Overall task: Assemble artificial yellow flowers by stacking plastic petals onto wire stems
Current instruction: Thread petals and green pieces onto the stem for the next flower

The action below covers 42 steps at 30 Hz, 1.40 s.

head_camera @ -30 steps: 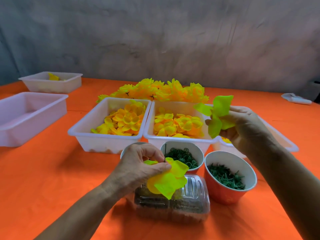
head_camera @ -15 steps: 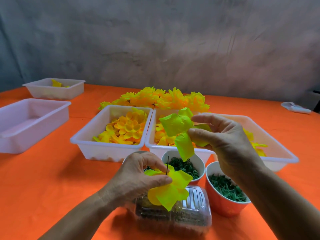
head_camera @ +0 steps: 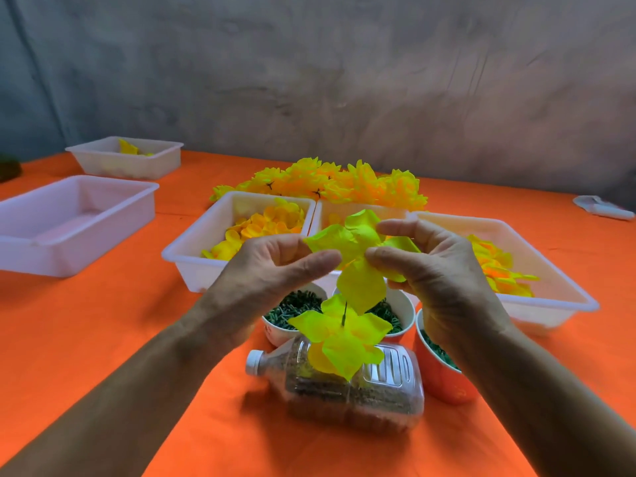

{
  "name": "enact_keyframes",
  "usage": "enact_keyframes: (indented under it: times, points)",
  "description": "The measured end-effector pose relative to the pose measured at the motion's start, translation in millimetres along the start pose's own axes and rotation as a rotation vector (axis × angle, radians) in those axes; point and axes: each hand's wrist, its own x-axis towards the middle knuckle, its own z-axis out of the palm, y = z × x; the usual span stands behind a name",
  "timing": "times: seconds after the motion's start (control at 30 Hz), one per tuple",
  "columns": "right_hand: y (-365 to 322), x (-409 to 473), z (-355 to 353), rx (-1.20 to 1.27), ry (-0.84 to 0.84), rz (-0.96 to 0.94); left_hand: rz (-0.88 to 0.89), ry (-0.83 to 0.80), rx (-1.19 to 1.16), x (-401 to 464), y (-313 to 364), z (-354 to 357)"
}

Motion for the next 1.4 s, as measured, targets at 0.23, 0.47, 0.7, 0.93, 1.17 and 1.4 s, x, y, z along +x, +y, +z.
enact_keyframes:
  times: [0.23, 0.47, 0.7, 0.93, 1.17, 1.4]
  points:
    - [5, -11, 2, -0.010, 0.004, 0.062, -0.187, 0.076, -0.191, 6, 4, 17]
    - [7, -7, 2, 0.032, 0.000, 0.234, -0.309, 0.084, -0.307, 14, 9, 17]
    - [10, -5, 6, 0.072, 0.014, 0.284, -0.365, -0.004, -0.220, 14, 8, 16]
    - [14, -3, 4, 0.079, -0.010, 0.348, -0.424, -0.053, -0.208, 17, 1, 15]
    - [18, -1, 1, 0.128, -0.041, 0.433, -0.458, -0.067, -0.201, 18, -4, 14]
    - [19, 0, -1, 0.171, -0.063, 0.444, -0.462, -0.081, -0.220, 17, -3, 17]
